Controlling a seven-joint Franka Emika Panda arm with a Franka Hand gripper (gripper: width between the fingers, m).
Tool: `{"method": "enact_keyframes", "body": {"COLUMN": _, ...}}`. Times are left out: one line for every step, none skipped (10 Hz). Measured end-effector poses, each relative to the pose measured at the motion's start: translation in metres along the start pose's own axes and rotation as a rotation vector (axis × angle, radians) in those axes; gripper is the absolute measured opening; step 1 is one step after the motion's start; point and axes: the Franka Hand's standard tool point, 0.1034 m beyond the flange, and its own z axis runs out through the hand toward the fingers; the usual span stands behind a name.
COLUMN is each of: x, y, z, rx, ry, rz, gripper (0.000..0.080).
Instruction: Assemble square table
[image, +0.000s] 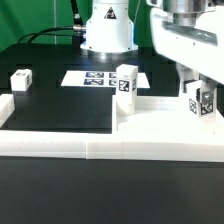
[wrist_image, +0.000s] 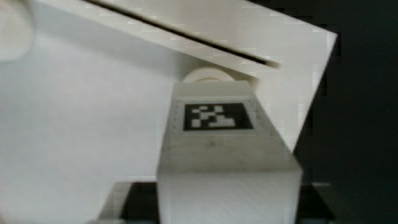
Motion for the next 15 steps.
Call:
{"method": "enact_keyframes", "body": {"x": -0.004, "y": 0.001, "z": 0.0, "rx": -0.001, "ry": 0.007, "rz": 0.084, "gripper": 0.029}}
{"method": "enact_keyframes", "body": {"x": -0.008, "y": 0.001, "z": 0.001, "rx": 0.001, "ry": 0.007, "rz": 0.157, "gripper": 0.0291}}
{"method": "enact_keyframes", "body": {"x": -0.011, "y": 0.001, "z": 0.001, "rx": 0.003, "ry": 0.008, "rz": 0.213, "gripper": 0.0291}}
{"method": "enact_keyframes", "body": {"x": -0.013, "y": 0.0, "z": 0.001, "rx": 0.005, "ry": 0.008, "rz": 0.314, "gripper": 0.0291}}
{"method": "enact_keyframes", "body": {"x": -0.013, "y": 0.0, "z": 0.001, "rx": 0.004, "ry": 0.009, "rz": 0.316, "gripper": 0.0291}}
{"method": "enact_keyframes", "body": {"x": -0.013, "y": 0.0, "z": 0.001, "rx": 0.003, "ry": 0.009, "rz": 0.29, "gripper": 0.0291}}
{"method": "enact_keyframes", "body": {"x": -0.012, "y": -0.002, "z": 0.001, "rx": 0.014, "ry": 0.007, "rz": 0.205, "gripper": 0.0383}}
{"method": "enact_keyframes", "body": {"x": -0.009, "y": -0.004, "z": 0.0, "rx": 0.026, "ry": 0.003, "rz": 0.094, "gripper": 0.052}}
{"method": "enact_keyframes", "body": {"x": -0.013, "y": -0.002, "z": 0.0, "rx": 0.01, "ry": 0.007, "rz": -0.042, "gripper": 0.0622}}
{"method": "enact_keyframes", "body": {"x": -0.019, "y": 0.0, "z": 0.0, "rx": -0.004, "ry": 0.014, "rz": -0.16, "gripper": 0.0622}}
{"method": "enact_keyframes", "body": {"x": -0.022, "y": 0.0, "z": 0.0, "rx": -0.005, "ry": 0.018, "rz": -0.261, "gripper": 0.0641}}
{"method": "enact_keyframes", "body": {"x": -0.021, "y": 0.0, "z": 0.0, "rx": -0.006, "ry": 0.018, "rz": -0.313, "gripper": 0.0641}}
{"method": "enact_keyframes", "body": {"x": -0.02, "y": 0.0, "z": 0.0, "rx": -0.007, "ry": 0.018, "rz": -0.398, "gripper": 0.0649}}
{"method": "enact_keyframes", "body": {"x": -0.02, "y": 0.0, "z": 0.0, "rx": -0.007, "ry": 0.018, "rz": -0.456, "gripper": 0.0649}}
{"method": "enact_keyframes", "body": {"x": -0.018, "y": 0.0, "z": 0.0, "rx": -0.012, "ry": 0.025, "rz": -0.576, "gripper": 0.0649}}
